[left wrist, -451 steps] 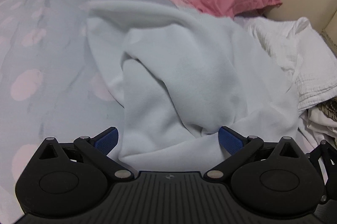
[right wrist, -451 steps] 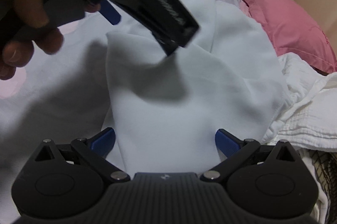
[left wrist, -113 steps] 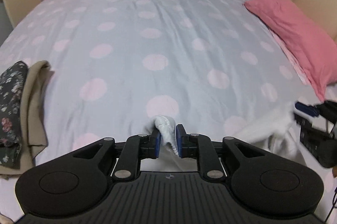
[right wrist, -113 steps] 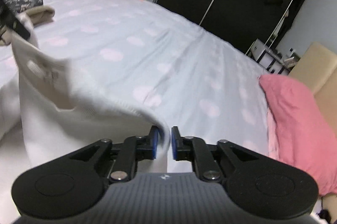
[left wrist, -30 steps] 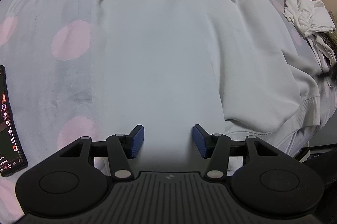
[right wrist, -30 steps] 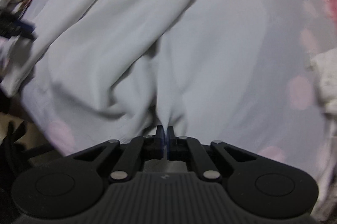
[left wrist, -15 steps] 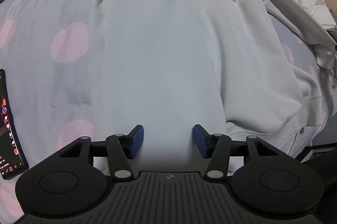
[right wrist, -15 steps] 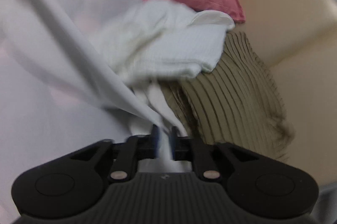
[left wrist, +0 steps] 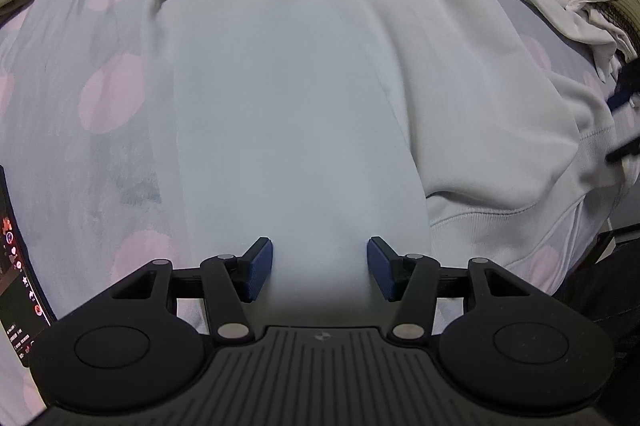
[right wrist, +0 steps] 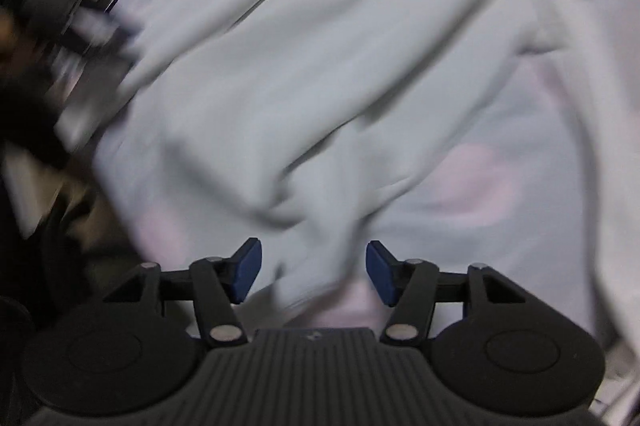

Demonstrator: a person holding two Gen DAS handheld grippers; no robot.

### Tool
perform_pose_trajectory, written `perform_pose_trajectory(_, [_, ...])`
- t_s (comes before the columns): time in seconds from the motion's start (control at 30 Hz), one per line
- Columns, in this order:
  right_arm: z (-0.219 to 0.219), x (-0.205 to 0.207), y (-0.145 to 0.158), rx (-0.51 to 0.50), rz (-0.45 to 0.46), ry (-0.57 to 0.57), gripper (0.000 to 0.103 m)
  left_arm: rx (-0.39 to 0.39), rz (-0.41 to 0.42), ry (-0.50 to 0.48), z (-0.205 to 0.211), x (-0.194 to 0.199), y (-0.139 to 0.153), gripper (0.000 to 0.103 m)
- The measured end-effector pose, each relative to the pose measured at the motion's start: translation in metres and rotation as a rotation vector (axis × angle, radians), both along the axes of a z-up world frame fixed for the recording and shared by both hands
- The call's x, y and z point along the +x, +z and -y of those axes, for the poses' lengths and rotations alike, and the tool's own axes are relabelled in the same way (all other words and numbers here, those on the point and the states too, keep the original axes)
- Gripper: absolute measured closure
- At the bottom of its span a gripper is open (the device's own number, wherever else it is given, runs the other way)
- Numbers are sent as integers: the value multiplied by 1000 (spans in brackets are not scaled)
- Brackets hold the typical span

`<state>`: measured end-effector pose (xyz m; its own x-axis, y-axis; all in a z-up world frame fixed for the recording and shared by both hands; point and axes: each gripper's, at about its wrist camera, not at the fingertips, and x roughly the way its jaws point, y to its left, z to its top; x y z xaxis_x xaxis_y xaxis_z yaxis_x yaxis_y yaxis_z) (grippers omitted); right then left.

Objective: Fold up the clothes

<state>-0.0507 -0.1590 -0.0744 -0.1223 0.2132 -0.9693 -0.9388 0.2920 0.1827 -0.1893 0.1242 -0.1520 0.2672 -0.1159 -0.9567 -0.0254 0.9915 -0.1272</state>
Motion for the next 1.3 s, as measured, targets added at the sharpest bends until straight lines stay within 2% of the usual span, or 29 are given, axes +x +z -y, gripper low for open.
perform_pose_trajectory(0.03, [0,1,-8,-37,-9,12,53,1,0,-3,0,0,0,52])
perform_pose_trajectory(0.07, [0,2,-15,-83,-15,17,85,2,0,-5,1,1,0,52])
perform_pose_trajectory(0.17, [12,-3,-2,-101,-79,111,85,3,0,-6,-3,1,1,52])
perform_pose_trajectory(0.23, [27,-5,29,14,-175,150,86,7,7,-12,-3,0,3,52])
perform_pose_trajectory(0.3, [43,1,50,66,-178,116,88,13,11,-15,-3,1,4,52])
perform_pose_trajectory(0.33, [51,5,58,80,-166,91,88,14,11,-16,-3,1,3,52])
perform_pose_trajectory(0.37, [57,9,53,31,-139,73,88,11,7,-18,-3,2,2,52])
perform_pose_trajectory(0.47, [69,14,7,-247,-36,58,88,11,4,-40,1,1,2,52])
perform_pose_trajectory(0.53, [68,9,-7,-324,-15,88,87,19,11,-63,4,-1,5,52])
perform_pose_trajectory(0.63, [61,10,6,-286,37,91,76,26,15,-89,7,-4,6,52])
perform_pose_trajectory(0.67, [59,12,14,-257,62,86,64,24,10,-97,7,-5,5,52])
perform_pose_trajectory(0.7, [57,17,20,-241,89,81,61,23,3,-111,6,-5,5,52])
perform_pose_trajectory(0.8, [49,42,32,-224,181,73,61,46,-9,-171,15,-4,2,52])
perform_pose_trajectory(0.9, [32,45,41,-226,255,106,60,69,-3,-217,24,-12,4,49])
perform_pose_trajectory(1.03, [-4,19,35,-170,283,215,55,70,13,-246,27,-25,8,43])
perform_pose_trajectory(1.13, [-23,7,37,-129,296,288,49,105,19,-288,32,-26,4,40])
perform_pose_trajectory(1.3, [-46,-4,29,-141,290,381,46,154,35,-345,38,-33,-5,32])
